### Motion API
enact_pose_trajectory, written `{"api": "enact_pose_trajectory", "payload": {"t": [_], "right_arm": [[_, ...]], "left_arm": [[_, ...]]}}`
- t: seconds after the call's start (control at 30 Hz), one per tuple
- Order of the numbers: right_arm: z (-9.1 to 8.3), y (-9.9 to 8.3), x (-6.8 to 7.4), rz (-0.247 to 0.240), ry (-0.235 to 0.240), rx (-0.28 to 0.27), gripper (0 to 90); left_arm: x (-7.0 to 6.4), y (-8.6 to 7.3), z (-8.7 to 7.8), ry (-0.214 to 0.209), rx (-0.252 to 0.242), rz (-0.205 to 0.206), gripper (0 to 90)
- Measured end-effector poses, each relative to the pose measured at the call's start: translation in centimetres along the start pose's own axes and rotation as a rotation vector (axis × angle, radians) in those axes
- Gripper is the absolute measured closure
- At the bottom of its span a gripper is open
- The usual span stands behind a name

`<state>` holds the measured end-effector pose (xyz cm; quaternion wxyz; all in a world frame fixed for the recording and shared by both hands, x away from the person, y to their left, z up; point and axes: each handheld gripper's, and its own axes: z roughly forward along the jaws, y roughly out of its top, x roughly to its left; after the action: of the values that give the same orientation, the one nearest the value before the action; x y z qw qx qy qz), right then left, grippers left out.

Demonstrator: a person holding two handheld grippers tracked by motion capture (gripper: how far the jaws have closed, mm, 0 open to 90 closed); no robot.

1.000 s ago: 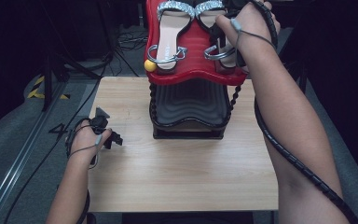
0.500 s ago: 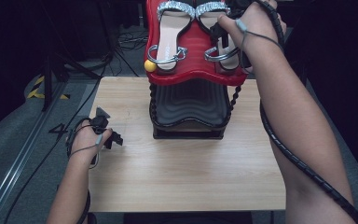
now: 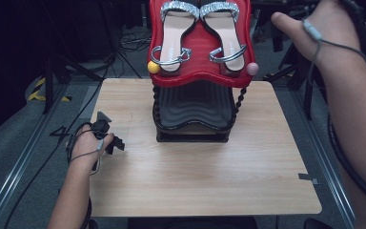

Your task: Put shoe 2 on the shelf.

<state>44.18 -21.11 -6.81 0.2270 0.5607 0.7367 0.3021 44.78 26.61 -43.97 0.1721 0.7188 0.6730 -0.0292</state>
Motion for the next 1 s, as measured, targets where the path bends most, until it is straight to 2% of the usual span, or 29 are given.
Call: {"api": "enact_pose_trajectory", "payload": {"t": [0.13,0.17,0.2,0.23,0.43,0.67,0.7,0.73,0.87,1.0], "right_arm": [[-0.7,-1.7,-1.9,0.002,-0.003,0.005,30.2],[-0.7,-1.7,-1.9,0.002,-0.003,0.005,30.2],[-0.9,-2.6,-2.9,0.008,0.001,0.003,30.4],[-0.9,-2.6,-2.9,0.008,0.001,0.003,30.4],[-0.4,-6.1,-5.2,0.007,0.011,0.027,30.3],[1.8,-9.8,-7.5,0.042,0.033,0.073,30.1],[1.8,-9.8,-7.5,0.042,0.033,0.073,30.1],[2.6,-10.7,-8.1,0.052,0.035,0.087,30.1],[3.8,-12.2,-9.0,0.055,0.041,0.104,30.1],[5.3,-14.0,-9.4,0.05,0.06,0.126,29.6]], "left_arm": [[0.0,0.1,0.1,0.002,0.003,-0.002,34.0],[0.0,0.1,0.1,0.002,0.003,-0.002,34.0],[-0.1,0.1,0.1,0.0,0.0,-0.006,34.0],[-0.1,0.1,0.1,0.0,0.0,-0.006,34.0],[-0.4,0.3,0.1,-0.002,0.003,0.011,34.0],[-0.4,0.3,-0.2,-0.004,-0.004,0.011,34.0],[-0.4,0.3,-0.2,-0.004,-0.004,0.011,34.0],[-0.4,0.2,-0.2,-0.002,-0.003,0.011,34.0],[-0.3,0.2,-0.3,-0.006,-0.003,0.004,34.0],[-0.3,0.1,-0.4,-0.003,0.002,0.016,34.0]]}}
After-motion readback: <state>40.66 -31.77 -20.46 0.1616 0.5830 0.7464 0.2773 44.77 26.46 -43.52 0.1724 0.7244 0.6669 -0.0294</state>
